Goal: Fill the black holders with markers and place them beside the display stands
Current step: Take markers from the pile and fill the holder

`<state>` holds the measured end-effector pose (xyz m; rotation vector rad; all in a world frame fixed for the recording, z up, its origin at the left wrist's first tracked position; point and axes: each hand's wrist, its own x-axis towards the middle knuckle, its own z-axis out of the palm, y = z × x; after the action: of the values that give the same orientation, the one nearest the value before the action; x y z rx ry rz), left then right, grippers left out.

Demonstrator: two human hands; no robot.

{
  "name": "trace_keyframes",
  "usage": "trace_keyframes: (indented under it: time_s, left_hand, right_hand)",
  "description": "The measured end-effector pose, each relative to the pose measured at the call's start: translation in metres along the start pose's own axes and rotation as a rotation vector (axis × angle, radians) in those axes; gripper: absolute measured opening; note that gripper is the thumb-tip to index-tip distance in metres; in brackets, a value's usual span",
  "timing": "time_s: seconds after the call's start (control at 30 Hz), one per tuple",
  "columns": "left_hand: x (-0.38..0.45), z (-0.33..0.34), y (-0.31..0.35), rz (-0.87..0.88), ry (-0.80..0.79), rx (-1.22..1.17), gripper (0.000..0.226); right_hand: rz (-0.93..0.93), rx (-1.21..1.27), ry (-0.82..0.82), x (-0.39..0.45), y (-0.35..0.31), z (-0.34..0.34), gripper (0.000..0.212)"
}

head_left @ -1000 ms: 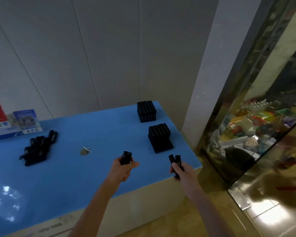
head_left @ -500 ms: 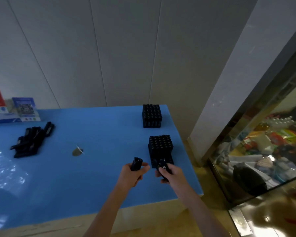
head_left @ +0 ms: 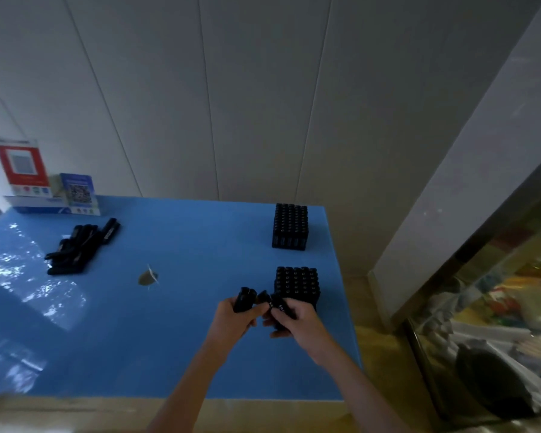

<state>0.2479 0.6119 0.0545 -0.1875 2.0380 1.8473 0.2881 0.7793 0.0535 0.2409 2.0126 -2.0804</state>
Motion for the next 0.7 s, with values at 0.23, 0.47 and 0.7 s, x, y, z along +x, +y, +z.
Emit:
trace_keyframes:
  time_s: [0.23, 0.47, 0.7]
  left_hand:
    - [0.004, -0.023, 0.006, 0.01, 0.098, -0.081, 0.021]
    - [0.004, -0.05, 0.001, 0.012, 0.167, -0.045, 0.027]
    - [0.002, -0.053, -0.005, 0.001, 0.177, -0.046, 0.022]
  right_hand:
    - [-0.028, -0.235, 0.166, 0.016, 0.012, -0.026, 0.051]
    - [-0.224, -0.824, 0.109, 0.02, 0.007, -0.056, 0.015]
    - [-0.244, -0.842, 0.185, 0.03, 0.001, -0.055, 0.024]
